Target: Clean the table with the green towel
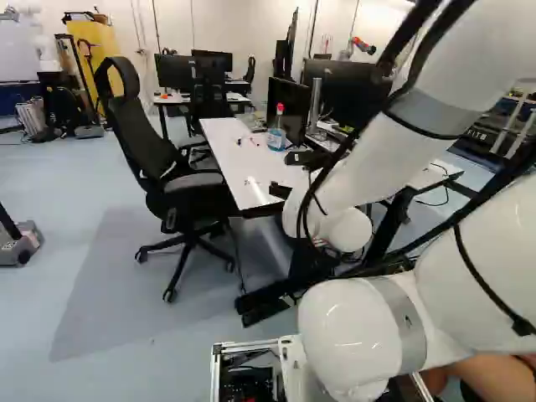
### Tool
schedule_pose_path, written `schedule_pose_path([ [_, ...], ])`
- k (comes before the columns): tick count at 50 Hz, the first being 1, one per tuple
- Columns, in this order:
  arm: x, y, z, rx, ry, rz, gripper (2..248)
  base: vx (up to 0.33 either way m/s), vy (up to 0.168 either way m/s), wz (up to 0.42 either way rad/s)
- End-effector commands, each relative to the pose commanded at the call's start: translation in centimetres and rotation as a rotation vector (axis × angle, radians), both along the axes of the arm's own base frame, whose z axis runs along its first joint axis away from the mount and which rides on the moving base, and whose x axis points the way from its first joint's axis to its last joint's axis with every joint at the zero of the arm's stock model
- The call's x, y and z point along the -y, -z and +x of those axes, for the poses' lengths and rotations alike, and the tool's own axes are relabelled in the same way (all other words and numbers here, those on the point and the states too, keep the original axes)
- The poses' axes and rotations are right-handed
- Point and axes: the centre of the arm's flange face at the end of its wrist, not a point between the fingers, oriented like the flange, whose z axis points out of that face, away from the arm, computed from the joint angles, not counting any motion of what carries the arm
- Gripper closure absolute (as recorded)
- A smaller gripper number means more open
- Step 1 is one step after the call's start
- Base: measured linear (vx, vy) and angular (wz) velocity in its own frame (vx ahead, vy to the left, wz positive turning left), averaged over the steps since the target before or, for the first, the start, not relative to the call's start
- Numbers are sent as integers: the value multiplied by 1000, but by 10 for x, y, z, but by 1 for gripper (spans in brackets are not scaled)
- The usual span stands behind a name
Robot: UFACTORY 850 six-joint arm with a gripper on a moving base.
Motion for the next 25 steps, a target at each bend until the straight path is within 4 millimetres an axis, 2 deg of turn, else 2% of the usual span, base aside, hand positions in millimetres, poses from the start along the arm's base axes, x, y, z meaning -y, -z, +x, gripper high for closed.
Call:
schedule_pose_path([
  [25, 0, 0, 0, 0, 0, 0, 3, 0, 0, 0],
])
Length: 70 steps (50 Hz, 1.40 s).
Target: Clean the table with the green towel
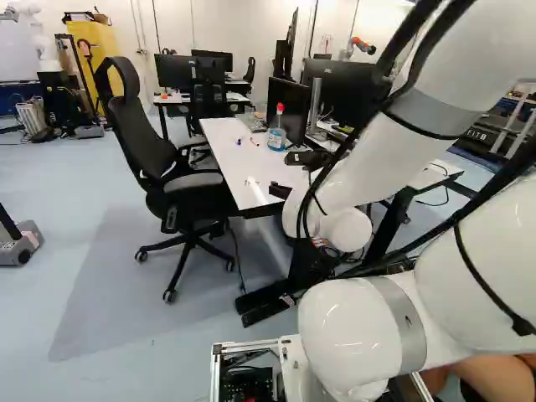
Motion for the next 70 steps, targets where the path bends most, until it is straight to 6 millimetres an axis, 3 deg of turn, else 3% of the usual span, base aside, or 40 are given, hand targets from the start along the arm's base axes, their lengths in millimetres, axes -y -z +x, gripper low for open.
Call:
schedule_pose_path([
  [22, 0, 0, 1, 0, 0, 0, 3, 0, 0, 0],
  [38, 5, -13, 10, 36, 19, 0, 3, 0, 0, 0],
  [70, 40, -44, 38, 89, 129, -6, 3, 0, 0, 0],
])
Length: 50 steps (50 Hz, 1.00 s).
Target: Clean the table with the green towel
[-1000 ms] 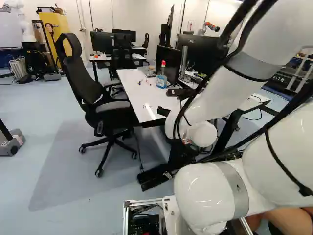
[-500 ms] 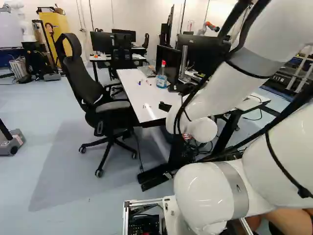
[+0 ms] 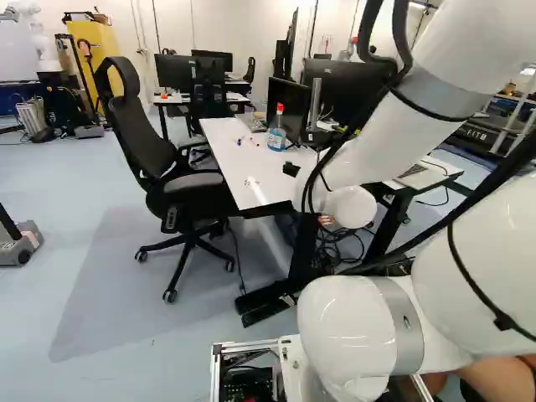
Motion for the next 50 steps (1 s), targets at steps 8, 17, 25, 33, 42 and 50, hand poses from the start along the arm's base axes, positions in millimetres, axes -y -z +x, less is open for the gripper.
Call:
schedule_pose_path([
  [8, 10, -7, 8, 2, 29, 0, 3, 0, 0, 0],
  [17, 23, -14, 17, -1, 61, 0, 3, 0, 0, 0],
  [25, 34, -14, 26, -23, 87, 4, 3, 0, 0, 0],
  [33, 45, -14, 36, -46, 113, 9, 3, 0, 0, 0],
  [42, 58, -13, 48, -70, 140, 14, 3, 0, 0, 0],
  [50, 70, -12, 58, -90, 163, 19, 3, 0, 0, 0],
])
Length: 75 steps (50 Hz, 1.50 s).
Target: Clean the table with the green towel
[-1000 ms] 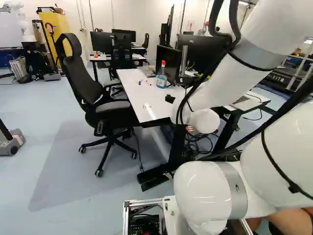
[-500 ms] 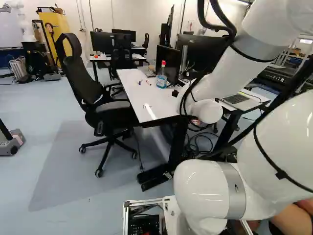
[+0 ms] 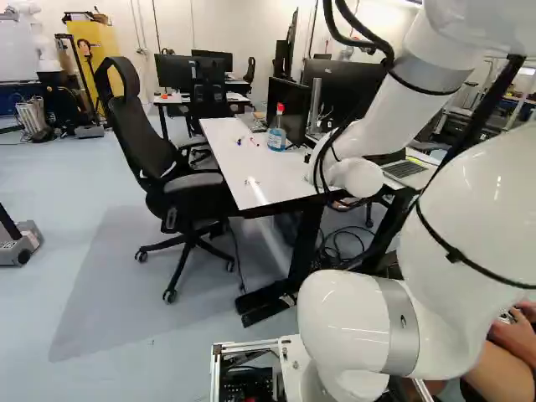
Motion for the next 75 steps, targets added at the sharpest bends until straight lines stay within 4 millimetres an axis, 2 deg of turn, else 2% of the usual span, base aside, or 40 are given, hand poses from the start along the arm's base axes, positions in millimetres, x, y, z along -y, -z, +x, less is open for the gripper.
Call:
schedule_pose_path([
  [46, 58, 10, 71, -121, 74, 41, 3, 0, 0, 0],
  [75, 75, 19, 110, -187, 78, 64, 3, 0, 0, 0],
])
